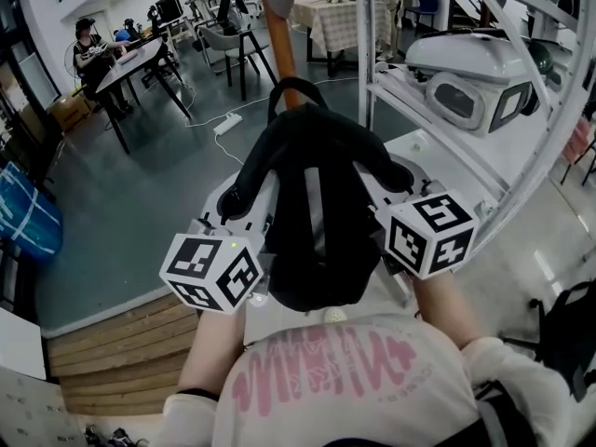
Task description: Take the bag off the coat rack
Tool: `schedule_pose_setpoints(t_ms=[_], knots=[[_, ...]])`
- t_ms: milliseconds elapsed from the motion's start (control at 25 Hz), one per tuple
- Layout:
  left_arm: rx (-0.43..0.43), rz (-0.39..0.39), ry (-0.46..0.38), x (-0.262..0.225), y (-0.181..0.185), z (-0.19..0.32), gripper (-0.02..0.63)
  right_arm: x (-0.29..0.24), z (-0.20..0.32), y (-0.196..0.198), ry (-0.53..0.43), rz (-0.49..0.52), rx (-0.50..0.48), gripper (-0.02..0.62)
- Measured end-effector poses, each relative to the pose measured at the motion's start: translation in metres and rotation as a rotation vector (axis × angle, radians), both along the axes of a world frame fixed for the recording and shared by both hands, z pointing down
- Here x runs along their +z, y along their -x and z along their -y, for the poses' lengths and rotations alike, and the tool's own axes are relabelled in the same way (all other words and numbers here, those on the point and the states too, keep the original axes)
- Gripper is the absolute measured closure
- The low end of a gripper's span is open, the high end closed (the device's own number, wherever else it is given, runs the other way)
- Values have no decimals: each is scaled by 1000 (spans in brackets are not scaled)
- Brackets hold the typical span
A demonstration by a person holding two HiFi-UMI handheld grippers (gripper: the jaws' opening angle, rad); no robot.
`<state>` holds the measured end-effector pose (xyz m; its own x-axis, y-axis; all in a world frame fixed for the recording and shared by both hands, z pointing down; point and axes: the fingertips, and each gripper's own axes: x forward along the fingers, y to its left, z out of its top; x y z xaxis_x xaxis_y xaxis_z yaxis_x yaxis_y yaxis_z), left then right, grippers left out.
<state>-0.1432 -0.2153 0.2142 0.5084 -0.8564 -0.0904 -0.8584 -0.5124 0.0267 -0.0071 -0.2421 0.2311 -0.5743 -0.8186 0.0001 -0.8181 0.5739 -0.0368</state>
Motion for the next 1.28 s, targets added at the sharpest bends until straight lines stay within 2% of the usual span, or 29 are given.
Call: schedule_pose_setpoints(t_ms=[360,640,1000,1280], knots=[[7,-4,-34,-10,-2,-35,531,-12,-37,-2,-29,-13,6,524],[12,-22,-30,-5,-3,-57,531,-9,-61,-4,-24,-30,17,523],[6,-26,-4,8,-9,-68,531,4,-71,-10,7,-33,14,523],[-25,-28,-6,3,-15,-66,531,1,-64,-15,-4,-25,-18,523]])
